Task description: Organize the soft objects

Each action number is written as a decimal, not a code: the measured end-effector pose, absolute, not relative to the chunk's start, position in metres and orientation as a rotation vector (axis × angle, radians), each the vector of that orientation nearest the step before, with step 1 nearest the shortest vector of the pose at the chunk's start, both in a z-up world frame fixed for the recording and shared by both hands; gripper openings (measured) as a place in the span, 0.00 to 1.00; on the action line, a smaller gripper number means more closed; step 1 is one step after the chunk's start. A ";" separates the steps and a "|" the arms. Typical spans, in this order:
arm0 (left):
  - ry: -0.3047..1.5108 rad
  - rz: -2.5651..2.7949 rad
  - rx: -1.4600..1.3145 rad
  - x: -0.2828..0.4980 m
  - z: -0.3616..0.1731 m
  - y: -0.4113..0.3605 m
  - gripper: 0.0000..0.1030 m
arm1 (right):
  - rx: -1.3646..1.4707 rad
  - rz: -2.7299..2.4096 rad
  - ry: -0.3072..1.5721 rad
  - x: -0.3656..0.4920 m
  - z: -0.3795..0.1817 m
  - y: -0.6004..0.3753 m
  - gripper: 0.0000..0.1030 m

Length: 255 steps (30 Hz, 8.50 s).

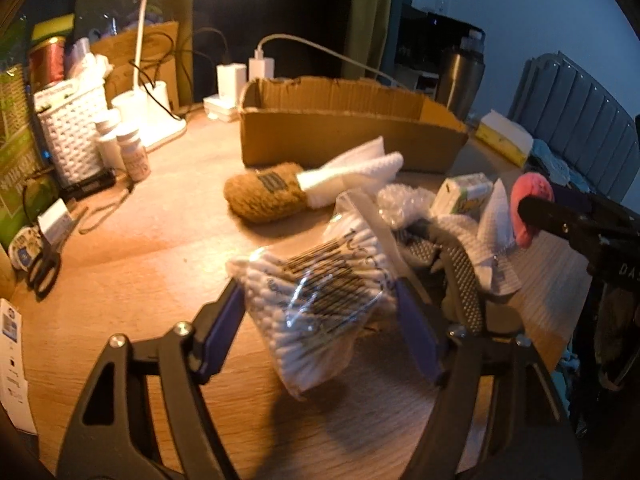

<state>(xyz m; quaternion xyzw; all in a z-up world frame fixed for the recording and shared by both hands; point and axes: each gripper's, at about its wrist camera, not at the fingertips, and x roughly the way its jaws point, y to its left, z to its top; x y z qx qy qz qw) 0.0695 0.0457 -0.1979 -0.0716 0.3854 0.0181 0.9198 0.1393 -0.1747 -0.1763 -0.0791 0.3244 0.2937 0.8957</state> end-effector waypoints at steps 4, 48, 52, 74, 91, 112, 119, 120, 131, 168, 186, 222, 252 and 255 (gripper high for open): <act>0.760 0.047 -0.150 0.062 -0.185 0.050 0.72 | -0.172 0.610 0.653 0.135 -0.165 -0.172 0.71; 0.550 0.027 -0.083 0.151 -0.082 0.036 0.72 | -0.137 0.620 0.582 0.222 -0.108 -0.162 0.71; 0.550 0.024 -0.085 0.165 -0.081 0.033 0.72 | -0.132 0.622 0.586 0.236 -0.109 -0.162 0.71; 0.649 0.010 -0.092 0.246 -0.123 0.016 0.73 | -0.120 0.655 0.654 0.304 -0.145 -0.144 0.71; 0.785 0.038 -0.106 0.279 -0.163 0.015 0.78 | -0.076 0.679 0.726 0.332 -0.172 -0.148 0.73; 0.629 0.073 -0.173 0.203 -0.119 0.051 0.88 | -0.090 0.615 0.665 0.278 -0.130 -0.152 0.78; 0.594 0.068 -0.183 0.175 -0.107 0.056 0.88 | -0.108 0.602 0.639 0.251 -0.118 -0.155 0.78; 0.590 0.067 -0.183 0.171 -0.106 0.056 0.88 | -0.109 0.600 0.637 0.248 -0.117 -0.155 0.78; 0.555 0.064 -0.191 0.133 -0.099 0.060 0.88 | -0.138 0.573 0.612 0.210 -0.108 -0.159 0.78; 0.749 0.092 -0.168 0.125 -0.177 0.043 0.88 | -0.144 0.625 0.813 0.206 -0.211 -0.155 0.78; 0.836 0.045 -0.126 0.175 -0.192 0.000 0.88 | -0.149 0.643 0.803 0.228 -0.217 -0.171 0.78; 0.890 0.015 -0.155 0.176 -0.203 0.004 0.42 | -0.161 0.685 0.734 0.228 -0.198 -0.176 0.67; 0.867 -0.023 -0.213 0.087 -0.204 0.045 0.42 | -0.235 0.880 0.722 0.174 -0.190 -0.073 0.67; 0.865 -0.013 -0.236 0.082 -0.208 0.059 0.42 | -0.258 0.887 0.759 0.174 -0.204 -0.056 0.67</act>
